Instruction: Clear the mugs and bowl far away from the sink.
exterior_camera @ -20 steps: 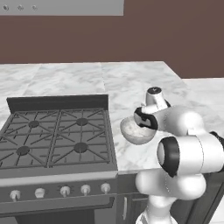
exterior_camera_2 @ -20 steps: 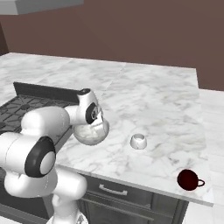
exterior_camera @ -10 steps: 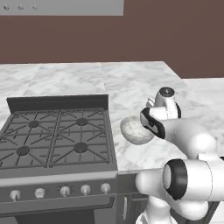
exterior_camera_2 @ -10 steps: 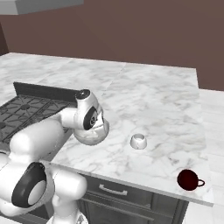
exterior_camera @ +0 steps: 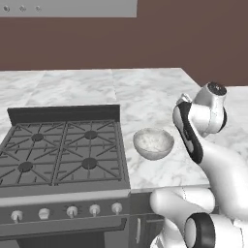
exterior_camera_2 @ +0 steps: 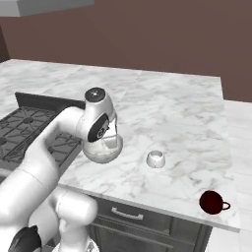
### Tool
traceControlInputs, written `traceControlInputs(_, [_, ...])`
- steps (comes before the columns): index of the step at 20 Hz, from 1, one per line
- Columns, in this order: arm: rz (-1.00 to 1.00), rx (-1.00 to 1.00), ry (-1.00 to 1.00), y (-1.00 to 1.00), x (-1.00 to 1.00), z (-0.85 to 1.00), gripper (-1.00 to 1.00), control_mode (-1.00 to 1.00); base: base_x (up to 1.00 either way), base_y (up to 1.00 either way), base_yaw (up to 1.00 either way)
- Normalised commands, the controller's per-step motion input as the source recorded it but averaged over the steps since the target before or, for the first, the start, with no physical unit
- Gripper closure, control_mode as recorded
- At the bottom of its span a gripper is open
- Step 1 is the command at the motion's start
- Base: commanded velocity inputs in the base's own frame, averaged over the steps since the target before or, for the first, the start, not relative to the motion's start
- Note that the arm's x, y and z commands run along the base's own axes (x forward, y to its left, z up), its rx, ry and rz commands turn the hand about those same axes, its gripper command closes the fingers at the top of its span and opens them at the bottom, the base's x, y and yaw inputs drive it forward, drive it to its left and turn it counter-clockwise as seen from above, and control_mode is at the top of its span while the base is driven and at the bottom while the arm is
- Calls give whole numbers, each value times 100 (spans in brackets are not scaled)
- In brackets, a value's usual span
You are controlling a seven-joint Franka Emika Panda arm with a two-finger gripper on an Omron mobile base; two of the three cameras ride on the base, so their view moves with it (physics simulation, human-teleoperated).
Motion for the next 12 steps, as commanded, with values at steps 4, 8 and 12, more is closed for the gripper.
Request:
traceControlInputs(4, [0, 0, -1, 0, -98, 100, -100, -100, 0, 0, 0])
traceControlInputs(8, [0, -2, -22, 9, -98, 99, -100, -100, 0, 0, 0])
traceControlInputs(12, [0, -9, -53, 16, -100, 85, -100, -100, 0, 0, 0])
